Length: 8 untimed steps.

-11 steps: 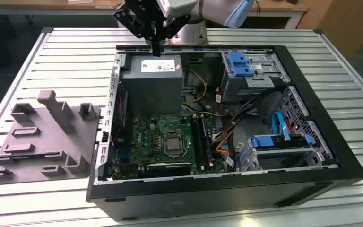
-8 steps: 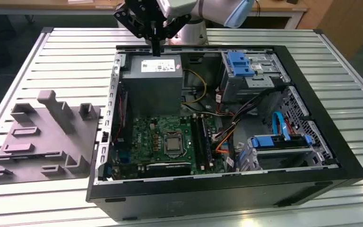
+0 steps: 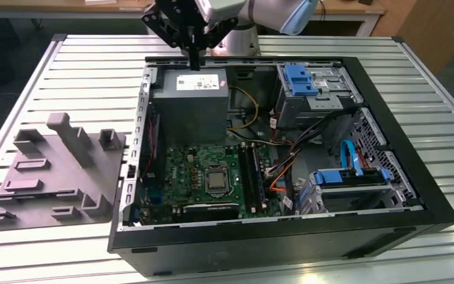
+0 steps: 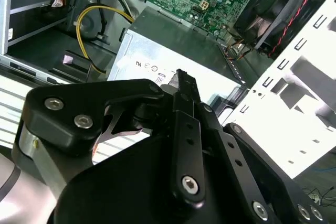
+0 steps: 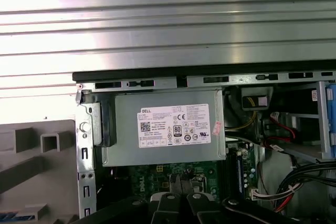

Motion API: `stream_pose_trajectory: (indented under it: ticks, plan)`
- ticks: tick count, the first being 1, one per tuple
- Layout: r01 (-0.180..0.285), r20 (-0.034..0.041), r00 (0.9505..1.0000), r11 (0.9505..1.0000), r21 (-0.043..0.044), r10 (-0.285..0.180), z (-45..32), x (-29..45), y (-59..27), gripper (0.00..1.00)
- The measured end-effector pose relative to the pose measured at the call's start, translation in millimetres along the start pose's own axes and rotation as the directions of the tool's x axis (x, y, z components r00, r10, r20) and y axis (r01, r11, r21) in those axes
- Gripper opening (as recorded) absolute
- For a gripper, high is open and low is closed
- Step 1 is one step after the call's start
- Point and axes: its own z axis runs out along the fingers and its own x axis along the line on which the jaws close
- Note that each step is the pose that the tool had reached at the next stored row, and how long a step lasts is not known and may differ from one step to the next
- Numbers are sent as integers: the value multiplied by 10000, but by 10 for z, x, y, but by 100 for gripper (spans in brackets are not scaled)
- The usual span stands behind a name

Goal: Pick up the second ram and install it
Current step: 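Reach for the second ram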

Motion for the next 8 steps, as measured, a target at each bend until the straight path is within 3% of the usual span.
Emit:
stream_pose_trajectory:
  ticks: [8]
  plan:
    - [0, 0, 10000, 10000, 0, 0, -2, 88, -7, 10]
